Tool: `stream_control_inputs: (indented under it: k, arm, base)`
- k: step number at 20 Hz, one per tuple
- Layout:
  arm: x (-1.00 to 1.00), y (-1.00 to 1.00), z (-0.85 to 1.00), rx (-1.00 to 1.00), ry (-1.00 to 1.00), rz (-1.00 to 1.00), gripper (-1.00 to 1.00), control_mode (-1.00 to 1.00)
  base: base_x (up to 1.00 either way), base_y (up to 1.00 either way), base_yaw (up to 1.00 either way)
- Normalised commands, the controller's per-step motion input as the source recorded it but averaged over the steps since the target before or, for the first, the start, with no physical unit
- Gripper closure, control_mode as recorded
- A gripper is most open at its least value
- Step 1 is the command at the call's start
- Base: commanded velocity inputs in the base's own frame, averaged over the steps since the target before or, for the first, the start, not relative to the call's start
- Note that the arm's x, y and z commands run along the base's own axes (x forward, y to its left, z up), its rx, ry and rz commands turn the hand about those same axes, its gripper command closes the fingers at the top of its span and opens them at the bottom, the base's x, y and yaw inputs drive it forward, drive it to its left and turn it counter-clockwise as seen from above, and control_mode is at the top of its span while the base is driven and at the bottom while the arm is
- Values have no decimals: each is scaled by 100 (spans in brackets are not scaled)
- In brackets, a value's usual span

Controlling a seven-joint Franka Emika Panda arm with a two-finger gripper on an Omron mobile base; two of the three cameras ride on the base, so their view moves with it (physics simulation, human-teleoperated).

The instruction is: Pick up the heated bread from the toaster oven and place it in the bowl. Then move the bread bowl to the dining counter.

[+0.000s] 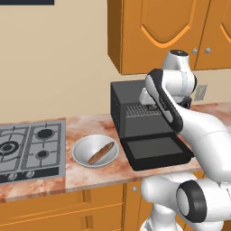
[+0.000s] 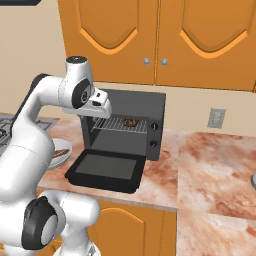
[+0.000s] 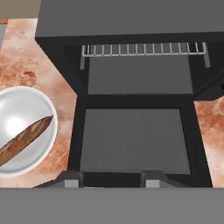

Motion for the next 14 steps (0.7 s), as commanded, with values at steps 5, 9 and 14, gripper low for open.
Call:
stream_control_inputs:
  k: [5,9,14]
  arm:
    - [-29,0,-5,0,-4,0,-100,-100]
    - [-73,-16,-31,0,-21,0,-100,-100]
    - [-23,-10,-53,0,-25,2,-100,-100]
  base:
    - [0,0,0]
    - [0,0,0]
    - [0,0,0]
